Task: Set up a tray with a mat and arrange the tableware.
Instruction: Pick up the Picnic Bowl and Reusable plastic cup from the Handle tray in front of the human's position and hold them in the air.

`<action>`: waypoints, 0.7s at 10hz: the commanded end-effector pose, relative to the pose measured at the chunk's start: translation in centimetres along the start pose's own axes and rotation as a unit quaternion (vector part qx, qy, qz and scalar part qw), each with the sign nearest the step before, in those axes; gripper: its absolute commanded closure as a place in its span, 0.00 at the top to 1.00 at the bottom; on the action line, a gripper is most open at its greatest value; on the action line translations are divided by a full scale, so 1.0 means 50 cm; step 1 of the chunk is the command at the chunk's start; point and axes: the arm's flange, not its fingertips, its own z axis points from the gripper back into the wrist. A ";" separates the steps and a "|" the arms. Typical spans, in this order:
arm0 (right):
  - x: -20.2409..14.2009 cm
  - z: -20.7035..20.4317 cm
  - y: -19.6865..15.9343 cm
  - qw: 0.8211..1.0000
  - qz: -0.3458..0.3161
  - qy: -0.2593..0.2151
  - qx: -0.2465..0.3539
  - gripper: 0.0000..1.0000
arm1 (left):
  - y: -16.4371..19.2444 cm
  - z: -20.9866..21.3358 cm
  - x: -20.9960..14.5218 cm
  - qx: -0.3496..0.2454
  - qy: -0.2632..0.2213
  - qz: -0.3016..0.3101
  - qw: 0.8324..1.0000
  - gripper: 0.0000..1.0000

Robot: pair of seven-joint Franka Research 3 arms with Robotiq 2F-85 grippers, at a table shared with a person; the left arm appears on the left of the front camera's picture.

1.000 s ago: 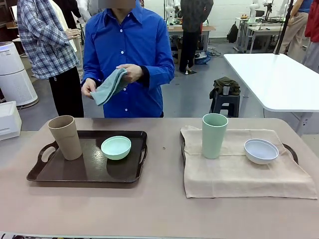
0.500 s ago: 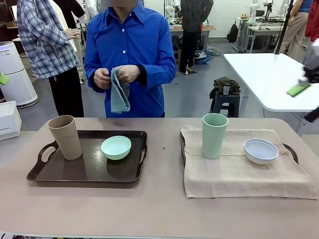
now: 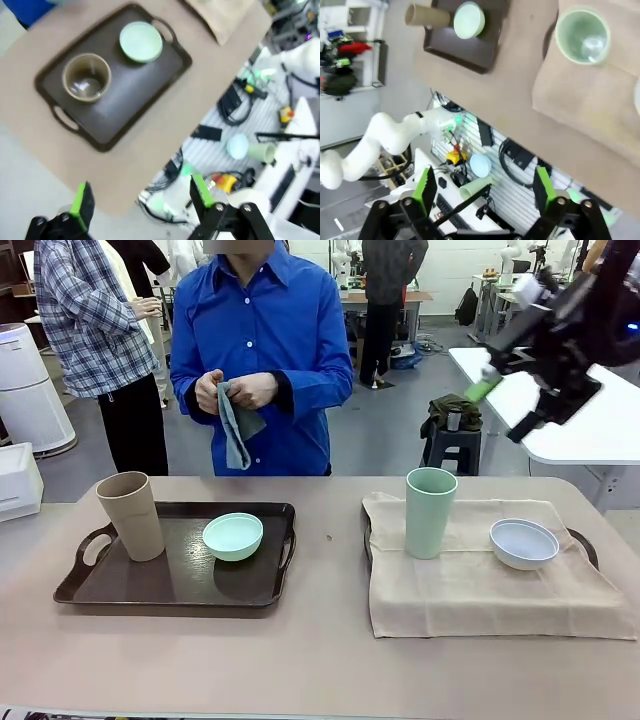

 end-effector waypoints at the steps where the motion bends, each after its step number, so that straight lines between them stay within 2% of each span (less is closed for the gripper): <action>1: 0.083 -0.021 0.005 0.999 0.002 -0.031 -0.035 1.00 | 0.025 0.011 0.003 -0.027 0.042 -0.008 0.999 1.00; 2: 0.000 0.000 0.000 1.000 0.000 0.000 0.000 1.00 | 0.000 0.000 0.000 0.000 0.000 0.000 1.000 1.00; 5: 0.000 0.000 0.000 1.000 0.000 0.000 0.000 1.00 | 0.000 0.000 0.000 0.000 0.000 0.000 1.000 1.00; 6: 0.028 -0.002 0.001 1.000 0.007 -0.005 -0.002 1.00 | 0.005 0.005 -0.001 -0.007 0.015 0.001 1.000 1.00; 7: -0.005 0.030 -0.006 0.997 0.028 -0.058 -0.049 1.00 | 0.025 0.015 0.008 0.039 0.011 -0.043 0.998 1.00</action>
